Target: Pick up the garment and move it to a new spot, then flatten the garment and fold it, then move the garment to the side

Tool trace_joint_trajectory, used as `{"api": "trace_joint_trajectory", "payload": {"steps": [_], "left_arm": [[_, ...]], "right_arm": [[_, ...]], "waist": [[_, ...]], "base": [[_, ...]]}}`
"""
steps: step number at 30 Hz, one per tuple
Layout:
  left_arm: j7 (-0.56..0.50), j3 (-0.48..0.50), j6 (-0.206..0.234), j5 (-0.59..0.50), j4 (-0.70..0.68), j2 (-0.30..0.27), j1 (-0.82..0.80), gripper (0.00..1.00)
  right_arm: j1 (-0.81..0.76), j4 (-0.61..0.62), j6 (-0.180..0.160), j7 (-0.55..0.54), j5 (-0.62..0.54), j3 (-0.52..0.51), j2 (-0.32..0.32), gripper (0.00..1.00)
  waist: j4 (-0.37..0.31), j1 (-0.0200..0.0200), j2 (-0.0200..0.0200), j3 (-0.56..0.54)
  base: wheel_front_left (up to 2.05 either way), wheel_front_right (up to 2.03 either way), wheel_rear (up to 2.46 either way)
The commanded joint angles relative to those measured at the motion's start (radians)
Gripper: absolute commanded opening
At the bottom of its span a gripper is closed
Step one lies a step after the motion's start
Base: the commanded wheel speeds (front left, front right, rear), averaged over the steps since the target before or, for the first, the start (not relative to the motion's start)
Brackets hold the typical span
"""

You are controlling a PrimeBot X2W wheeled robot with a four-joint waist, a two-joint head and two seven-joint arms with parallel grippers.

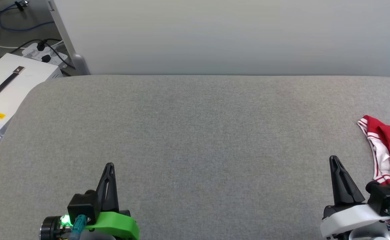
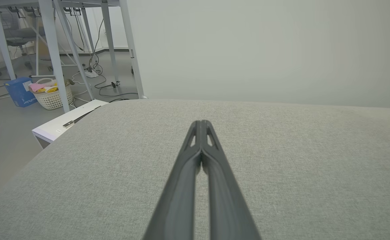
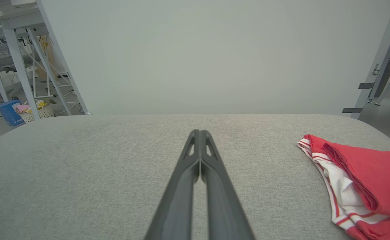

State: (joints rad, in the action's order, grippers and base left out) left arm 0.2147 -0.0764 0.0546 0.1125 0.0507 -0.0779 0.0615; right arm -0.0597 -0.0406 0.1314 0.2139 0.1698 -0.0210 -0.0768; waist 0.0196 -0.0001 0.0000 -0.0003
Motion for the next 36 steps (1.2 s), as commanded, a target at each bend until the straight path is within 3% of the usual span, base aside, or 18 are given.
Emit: {"api": "trace_joint_trajectory", "payload": {"steps": [1, 36], "left_arm": [[-0.005, 0.005, -0.008, -0.011, -0.005, 0.004, -0.009, 0.0], [-0.075, 0.029, -0.023, -0.045, -0.02, 0.012, -0.027, 0.0]], "right_arm": [[0.01, 0.007, 0.0, -0.007, -0.008, 0.002, 0.003, 0.0], [0.027, 0.018, 0.0, -0.077, -0.062, 0.009, 0.011, 0.0]], "waist": [[0.0, 0.0001, 0.0, 0.0], [-0.007, 0.0001, 0.0, 0.0]], "base": [[0.0, 0.0, 0.0], [0.0, 0.0, 0.0]]}}
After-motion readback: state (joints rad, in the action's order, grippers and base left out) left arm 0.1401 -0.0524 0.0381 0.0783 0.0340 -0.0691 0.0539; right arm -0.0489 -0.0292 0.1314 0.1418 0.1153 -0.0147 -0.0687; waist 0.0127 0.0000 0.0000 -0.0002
